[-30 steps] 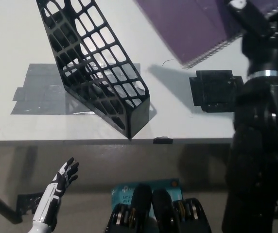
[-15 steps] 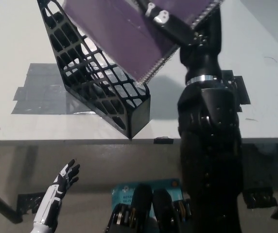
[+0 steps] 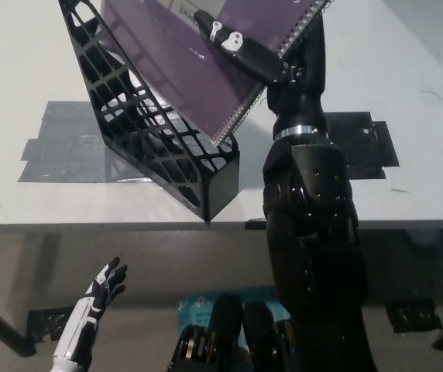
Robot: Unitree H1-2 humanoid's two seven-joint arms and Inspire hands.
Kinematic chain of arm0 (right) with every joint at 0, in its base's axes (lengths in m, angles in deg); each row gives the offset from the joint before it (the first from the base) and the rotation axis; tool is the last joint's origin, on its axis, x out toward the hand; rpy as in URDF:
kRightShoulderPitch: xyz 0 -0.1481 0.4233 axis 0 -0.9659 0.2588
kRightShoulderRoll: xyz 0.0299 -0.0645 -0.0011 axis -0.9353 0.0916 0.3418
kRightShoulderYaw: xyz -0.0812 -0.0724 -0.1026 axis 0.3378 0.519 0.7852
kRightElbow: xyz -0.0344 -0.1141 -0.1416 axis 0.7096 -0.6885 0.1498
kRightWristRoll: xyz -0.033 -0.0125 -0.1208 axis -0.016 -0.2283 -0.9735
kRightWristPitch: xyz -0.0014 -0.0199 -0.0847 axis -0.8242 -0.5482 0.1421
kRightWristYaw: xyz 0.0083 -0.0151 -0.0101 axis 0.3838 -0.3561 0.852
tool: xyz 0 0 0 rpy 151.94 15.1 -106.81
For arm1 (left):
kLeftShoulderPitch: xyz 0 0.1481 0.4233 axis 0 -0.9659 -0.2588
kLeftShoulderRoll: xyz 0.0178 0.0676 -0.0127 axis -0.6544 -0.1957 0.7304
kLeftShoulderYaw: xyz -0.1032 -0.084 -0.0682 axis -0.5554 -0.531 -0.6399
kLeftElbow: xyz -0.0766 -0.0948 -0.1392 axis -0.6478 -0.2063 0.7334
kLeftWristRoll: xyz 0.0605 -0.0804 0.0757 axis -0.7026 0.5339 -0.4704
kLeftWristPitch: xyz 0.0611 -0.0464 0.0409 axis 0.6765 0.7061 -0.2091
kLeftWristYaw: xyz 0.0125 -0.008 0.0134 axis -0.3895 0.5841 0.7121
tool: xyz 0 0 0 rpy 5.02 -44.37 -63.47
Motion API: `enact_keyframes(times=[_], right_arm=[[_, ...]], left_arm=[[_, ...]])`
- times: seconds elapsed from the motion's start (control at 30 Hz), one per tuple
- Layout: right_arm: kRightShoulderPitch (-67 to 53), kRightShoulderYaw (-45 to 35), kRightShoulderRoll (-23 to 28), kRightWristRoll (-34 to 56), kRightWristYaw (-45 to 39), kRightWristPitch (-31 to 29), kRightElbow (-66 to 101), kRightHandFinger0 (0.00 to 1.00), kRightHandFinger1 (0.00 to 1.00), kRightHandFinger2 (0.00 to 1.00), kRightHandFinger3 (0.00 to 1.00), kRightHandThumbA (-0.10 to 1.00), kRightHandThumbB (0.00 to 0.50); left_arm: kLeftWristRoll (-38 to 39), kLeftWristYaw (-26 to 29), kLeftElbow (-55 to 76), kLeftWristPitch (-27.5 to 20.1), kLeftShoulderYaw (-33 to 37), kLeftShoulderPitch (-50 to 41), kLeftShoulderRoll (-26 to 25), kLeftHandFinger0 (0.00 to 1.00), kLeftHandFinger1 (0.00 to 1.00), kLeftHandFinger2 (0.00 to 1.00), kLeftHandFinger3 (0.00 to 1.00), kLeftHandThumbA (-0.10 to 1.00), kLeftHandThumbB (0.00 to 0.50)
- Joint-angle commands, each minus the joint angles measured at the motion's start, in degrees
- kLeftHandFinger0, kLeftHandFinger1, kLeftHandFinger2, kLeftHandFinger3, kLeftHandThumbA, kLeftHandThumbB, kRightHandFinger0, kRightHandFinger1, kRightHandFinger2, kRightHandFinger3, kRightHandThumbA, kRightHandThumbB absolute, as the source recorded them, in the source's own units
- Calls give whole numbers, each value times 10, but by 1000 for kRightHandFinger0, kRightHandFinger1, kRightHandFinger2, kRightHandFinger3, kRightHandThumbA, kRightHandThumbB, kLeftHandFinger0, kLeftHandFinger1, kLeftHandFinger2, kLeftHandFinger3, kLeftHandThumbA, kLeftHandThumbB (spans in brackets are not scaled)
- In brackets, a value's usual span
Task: A person hands a notebook to the robot and the robot grabs it with its right hand and places it in the magazine stand kept in the centre of the desk infront of it.
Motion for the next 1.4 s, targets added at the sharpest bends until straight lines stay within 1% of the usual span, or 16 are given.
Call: enact_keyframes(times=[0.0,0.43,0.57,0.7,0.93,1.0,1.07,1.1,1.13,1.17,1.2,1.23,1.27,1.3,1.33,1.37], right_arm=[[63,-1,-16,-3,8,-80,3,0,0,0,0,790,0],[73,-4,-23,5,12,-93,-49,0,0,0,0,767,0],[83,-3,-28,6,15,-106,-78,0,0,0,0,789,0],[88,-3,-31,1,23,-121,-103,0,0,0,0,758,0],[85,2,-30,-7,26,-128,-120,0,0,0,0,783,0],[84,2,-31,-5,27,-122,-121,0,0,22,0,792,0],[86,2,-31,-3,25,-120,-125,0,0,120,18,782,0],[87,3,-31,-2,22,-119,-128,0,0,128,27,780,0],[87,5,-30,-4,21,-115,-129,0,0,92,27,774,0],[86,14,-24,-16,19,-110,-131,205,1,87,66,774,24],[83,34,-9,-40,6,-107,-135,321,253,366,349,858,123],[81,42,-3,-47,-1,-105,-136,360,378,519,489,883,165],[80,49,3,-48,-12,-102,-137,537,628,854,846,895,215],[80,49,3,-48,-12,-102,-137,537,628,854,846,895,215],[78,66,18,-52,-34,-92,-135,966,1000,1000,1000,902,303],[77,71,22,-52,-37,-90,-134,985,1000,1000,1000,902,305]], left_arm=[[6,-3,10,-21,-3,10,-12,1000,1000,1000,1000,1000,500],[7,-9,14,-21,-2,17,-14,1000,1000,1000,1000,1000,500],[2,-5,17,-21,-1,21,-15,1000,1000,1000,1000,1000,500],[0,-5,21,-21,-1,23,-19,1000,1000,1000,1000,1000,500],[-7,0,22,-21,1,27,-22,1000,1000,1000,1000,1000,500],[-7,-1,23,-21,2,26,-23,1000,1000,1000,1000,1000,500],[-7,-1,22,-21,2,29,-23,1000,1000,1000,1000,1000,500],[-7,-1,22,-21,1,31,-24,1000,1000,1000,1000,1000,500],[-8,-1,23,-21,1,32,-24,1000,1000,1000,1000,1000,500],[-8,-1,23,-21,1,32,-24,1000,1000,1000,1000,1000,500],[-2,-2,22,-21,0,33,-23,1000,1000,1000,1000,1000,500],[-1,-3,22,-21,-1,34,-23,1000,1000,1000,1000,1000,500],[-2,-3,23,-21,-1,34,-23,1000,1000,1000,1000,1000,500],[-2,-3,23,-21,-1,34,-23,1000,1000,1000,1000,1000,500],[-2,-4,22,-21,0,37,-25,1000,1000,1000,1000,1000,500],[-1,-4,22,-21,0,37,-25,1000,1000,1000,1000,1000,500]])
